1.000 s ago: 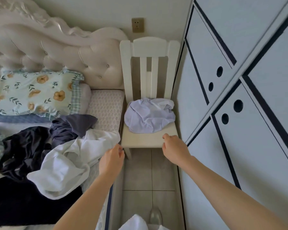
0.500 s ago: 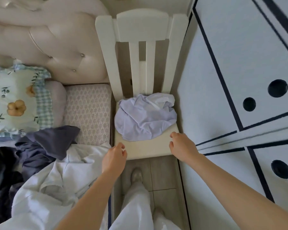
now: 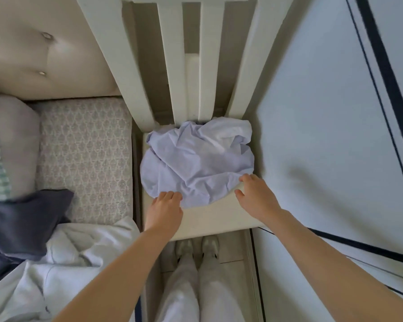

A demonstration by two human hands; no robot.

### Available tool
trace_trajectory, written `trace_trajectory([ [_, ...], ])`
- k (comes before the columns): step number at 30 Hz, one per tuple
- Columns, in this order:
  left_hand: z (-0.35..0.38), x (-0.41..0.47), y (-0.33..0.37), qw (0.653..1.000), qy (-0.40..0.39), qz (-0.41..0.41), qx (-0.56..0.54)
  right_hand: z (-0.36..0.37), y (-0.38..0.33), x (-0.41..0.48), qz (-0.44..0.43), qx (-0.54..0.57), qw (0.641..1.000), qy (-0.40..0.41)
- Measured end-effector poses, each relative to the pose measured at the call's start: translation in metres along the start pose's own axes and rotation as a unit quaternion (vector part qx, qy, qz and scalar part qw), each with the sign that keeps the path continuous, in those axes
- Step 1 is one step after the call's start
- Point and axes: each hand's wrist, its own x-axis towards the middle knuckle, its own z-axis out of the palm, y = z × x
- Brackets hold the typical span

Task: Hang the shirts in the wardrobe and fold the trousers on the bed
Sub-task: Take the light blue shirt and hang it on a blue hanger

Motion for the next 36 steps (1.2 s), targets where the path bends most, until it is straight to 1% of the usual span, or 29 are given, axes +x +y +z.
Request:
trace_trajectory([
  [3, 0.009, 0.036, -0.004, 1.0, 0.024, 0.014, -0.007, 0.018, 0.009, 0.032, 0.007, -0.006, 1.0, -0.019],
  [5, 0.017, 0.057, -0.006, 0.998, 0.044, 0.042, 0.013, 0.034, 0.015, 0.049, 0.016, -0.007, 0.999, -0.035],
  [7, 0.024, 0.077, -0.006, 0.996, 0.043, 0.057, 0.049, 0.051, 0.021, 0.065, 0.014, -0.015, 0.999, -0.045],
  [12, 0.047, 0.121, -0.003, 0.983, 0.002, 0.066, 0.17, 0.085, 0.039, 0.097, 0.027, -0.019, 0.996, -0.077],
  [15, 0.058, 0.136, 0.001, 0.969, -0.049, 0.087, 0.228, 0.106, 0.045, 0.107, 0.026, -0.031, 0.991, -0.124],
  [18, 0.067, 0.134, 0.001, 0.959, -0.108, 0.079, 0.249, 0.119, 0.045, 0.107, 0.023, -0.07, 0.985, -0.156],
  [21, 0.069, 0.123, -0.004, 0.956, -0.127, 0.072, 0.254, 0.117, 0.045, 0.103, -0.01, -0.114, 0.98, -0.164],
  [23, 0.066, 0.117, -0.004, 0.968, -0.112, 0.056, 0.215, 0.116, 0.046, 0.099, -0.014, -0.096, 0.985, -0.141],
  [26, 0.055, 0.108, -0.001, 0.987, -0.092, 0.018, 0.127, 0.111, 0.045, 0.091, -0.015, 0.05, 0.996, -0.074],
  [29, 0.048, 0.098, -0.001, 0.996, -0.049, 0.0, 0.069, 0.091, 0.035, 0.079, 0.004, 0.184, 0.983, -0.006],
  [31, 0.042, 0.09, 0.0, 1.0, -0.007, -0.007, -0.02, 0.072, 0.023, 0.068, 0.012, 0.237, 0.971, 0.029],
  [32, 0.035, 0.085, 0.003, 0.996, 0.013, -0.017, -0.082, 0.062, 0.016, 0.062, 0.013, 0.259, 0.965, 0.046],
  [34, 0.019, 0.078, 0.01, 0.979, 0.032, -0.058, -0.193, 0.042, 0.004, 0.051, 0.007, 0.304, 0.95, 0.075],
  [36, -0.001, 0.071, 0.02, 0.965, 0.047, -0.088, -0.241, 0.02, -0.007, 0.041, -0.008, 0.329, 0.94, 0.084],
])
